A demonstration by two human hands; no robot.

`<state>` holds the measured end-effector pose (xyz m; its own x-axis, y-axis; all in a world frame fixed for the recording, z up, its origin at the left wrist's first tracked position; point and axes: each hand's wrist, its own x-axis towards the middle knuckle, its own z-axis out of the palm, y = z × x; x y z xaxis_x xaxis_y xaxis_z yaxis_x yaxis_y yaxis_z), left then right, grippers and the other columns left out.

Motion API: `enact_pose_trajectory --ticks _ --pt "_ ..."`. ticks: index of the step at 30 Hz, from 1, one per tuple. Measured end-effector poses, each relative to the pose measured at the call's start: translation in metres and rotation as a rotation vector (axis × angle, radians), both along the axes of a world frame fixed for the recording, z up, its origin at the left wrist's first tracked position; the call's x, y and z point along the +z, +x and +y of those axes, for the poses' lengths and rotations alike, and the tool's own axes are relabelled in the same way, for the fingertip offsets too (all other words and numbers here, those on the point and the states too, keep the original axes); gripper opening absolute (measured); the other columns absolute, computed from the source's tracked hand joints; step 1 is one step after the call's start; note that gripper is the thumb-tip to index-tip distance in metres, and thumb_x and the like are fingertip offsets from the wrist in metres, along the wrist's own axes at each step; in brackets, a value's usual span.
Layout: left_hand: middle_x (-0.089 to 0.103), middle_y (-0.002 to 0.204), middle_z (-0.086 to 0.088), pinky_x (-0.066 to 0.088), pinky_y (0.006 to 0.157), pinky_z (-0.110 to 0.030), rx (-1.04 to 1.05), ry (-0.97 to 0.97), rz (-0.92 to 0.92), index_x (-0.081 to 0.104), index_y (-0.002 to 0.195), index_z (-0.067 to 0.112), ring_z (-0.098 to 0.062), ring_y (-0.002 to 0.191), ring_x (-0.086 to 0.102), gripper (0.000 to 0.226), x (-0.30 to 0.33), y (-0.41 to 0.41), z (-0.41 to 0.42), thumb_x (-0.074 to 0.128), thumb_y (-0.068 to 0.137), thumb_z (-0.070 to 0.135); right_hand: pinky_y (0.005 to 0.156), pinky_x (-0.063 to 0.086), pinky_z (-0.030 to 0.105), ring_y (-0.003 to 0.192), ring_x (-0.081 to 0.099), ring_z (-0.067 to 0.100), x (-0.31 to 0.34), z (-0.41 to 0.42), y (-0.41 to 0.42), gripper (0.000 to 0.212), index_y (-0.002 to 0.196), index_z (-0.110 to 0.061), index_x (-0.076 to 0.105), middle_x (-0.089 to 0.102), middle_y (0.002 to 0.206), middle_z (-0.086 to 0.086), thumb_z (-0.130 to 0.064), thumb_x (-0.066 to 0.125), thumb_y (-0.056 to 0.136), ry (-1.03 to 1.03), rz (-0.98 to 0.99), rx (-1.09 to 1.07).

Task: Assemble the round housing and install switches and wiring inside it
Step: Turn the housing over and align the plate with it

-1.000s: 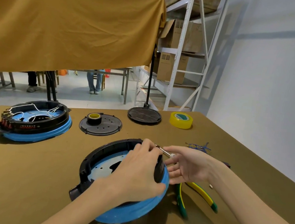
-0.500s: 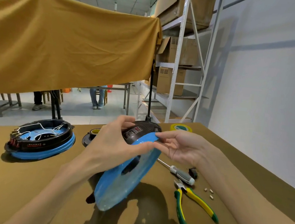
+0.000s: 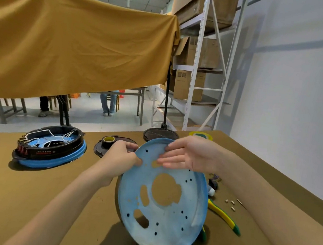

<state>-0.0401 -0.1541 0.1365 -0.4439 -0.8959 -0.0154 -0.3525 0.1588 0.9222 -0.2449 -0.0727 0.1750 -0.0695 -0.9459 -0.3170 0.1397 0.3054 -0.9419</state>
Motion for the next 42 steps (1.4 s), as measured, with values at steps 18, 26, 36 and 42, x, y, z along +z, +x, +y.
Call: enact_pose_trajectory --ticks 18,26,36,42 --pt "0.078 0.097 -0.020 0.061 0.063 -0.036 -0.101 0.496 -0.073 0.071 0.113 -0.001 -0.031 0.076 0.076 0.026 -0.080 0.040 -0.023 0.068 0.091 0.011 0.063 0.042 0.028 0.065 0.057 0.008 -0.117 -0.016 -0.032 0.023 0.086 -0.029 0.066 0.061 0.073 -0.008 -0.050 0.075 0.087 -0.102 1.043 0.111" --pt "0.079 0.106 -0.014 0.062 0.069 -0.036 -0.220 0.542 -0.291 0.070 0.120 0.006 -0.029 0.086 0.078 0.032 -0.073 0.026 -0.048 0.067 0.097 0.028 0.059 0.040 0.025 0.054 0.051 0.004 -0.131 -0.010 -0.030 0.026 0.076 -0.027 0.063 0.055 0.061 -0.009 -0.046 0.078 0.086 -0.139 1.022 0.081" --pt "0.079 0.105 -0.015 0.058 0.097 -0.052 -0.176 0.458 -0.295 0.073 0.114 0.008 -0.038 0.103 0.074 0.032 -0.087 0.032 -0.044 0.067 0.096 0.034 0.072 0.052 0.030 0.083 0.066 0.013 -0.143 0.030 -0.088 0.009 0.092 -0.019 0.072 0.071 0.086 -0.006 -0.022 0.065 0.097 -0.205 1.131 -0.534" --pt "0.079 0.105 -0.015 0.052 0.104 -0.057 -0.206 0.386 -0.340 0.076 0.113 0.006 -0.041 0.107 0.072 0.036 -0.085 0.015 -0.042 0.066 0.097 0.037 0.080 0.051 0.038 0.084 0.060 0.016 -0.172 0.055 -0.111 0.009 0.094 -0.021 0.071 0.064 0.095 0.000 -0.021 0.062 0.097 -0.123 1.301 -0.533"
